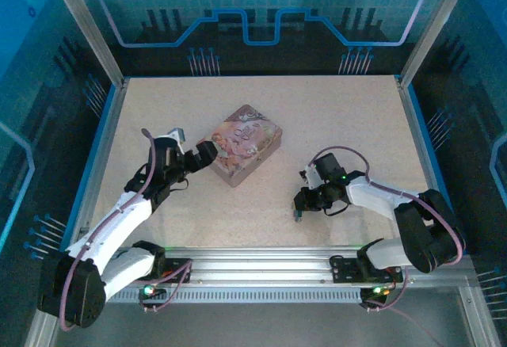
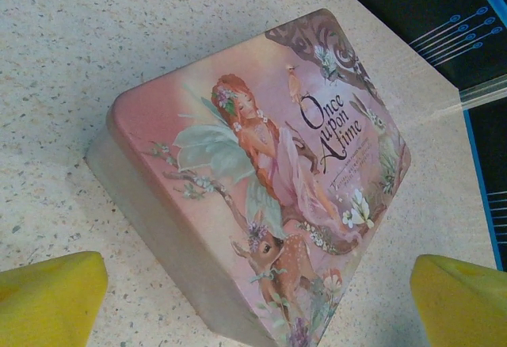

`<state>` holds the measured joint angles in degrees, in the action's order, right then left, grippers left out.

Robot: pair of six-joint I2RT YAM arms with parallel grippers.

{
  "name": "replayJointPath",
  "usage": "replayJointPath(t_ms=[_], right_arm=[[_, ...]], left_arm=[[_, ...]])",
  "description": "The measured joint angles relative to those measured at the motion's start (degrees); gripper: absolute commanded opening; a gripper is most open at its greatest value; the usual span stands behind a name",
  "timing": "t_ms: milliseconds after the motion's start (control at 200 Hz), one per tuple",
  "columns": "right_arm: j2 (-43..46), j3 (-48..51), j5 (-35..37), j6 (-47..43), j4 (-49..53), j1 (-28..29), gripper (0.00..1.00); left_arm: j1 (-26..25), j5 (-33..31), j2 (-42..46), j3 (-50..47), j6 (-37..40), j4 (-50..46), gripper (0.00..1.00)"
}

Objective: Unlock the padlock with the key

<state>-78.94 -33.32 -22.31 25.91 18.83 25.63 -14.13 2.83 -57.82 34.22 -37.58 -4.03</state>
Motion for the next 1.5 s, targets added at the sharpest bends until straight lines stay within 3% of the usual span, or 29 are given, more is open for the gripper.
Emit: replayJointPath(t_ms=[225,545,980,1251,1496], right_arm=[[1.5,0.0,1.2,0.8,0.0,0.2,0.29],[10.8,0.0,4.8,0.9,1.3,0.0,0.42],[28.4,-4.5,17.4,-5.1,8.2,-6.4,1.00],[31.5,-4.5,23.3,-8.9,5.0,-12.1,1.00],[31.2,2.3,29.2,-12.7,-7.2,-17.2,1.00]], left_arm=[[0.5,0.0,0.0,0.0,0.0,0.0,0.99],[0.9,0.0,3.5,-0.4,0.0,-1.8,0.99],[1.7,-3.0,7.6,-0.6,0.4,-4.8,0.99],[2.0,-9.5,9.6,-0.5,5.2,-3.9,0.99],[2.0,-17.1,9.7,-0.5,12.5,1.7,0.99]])
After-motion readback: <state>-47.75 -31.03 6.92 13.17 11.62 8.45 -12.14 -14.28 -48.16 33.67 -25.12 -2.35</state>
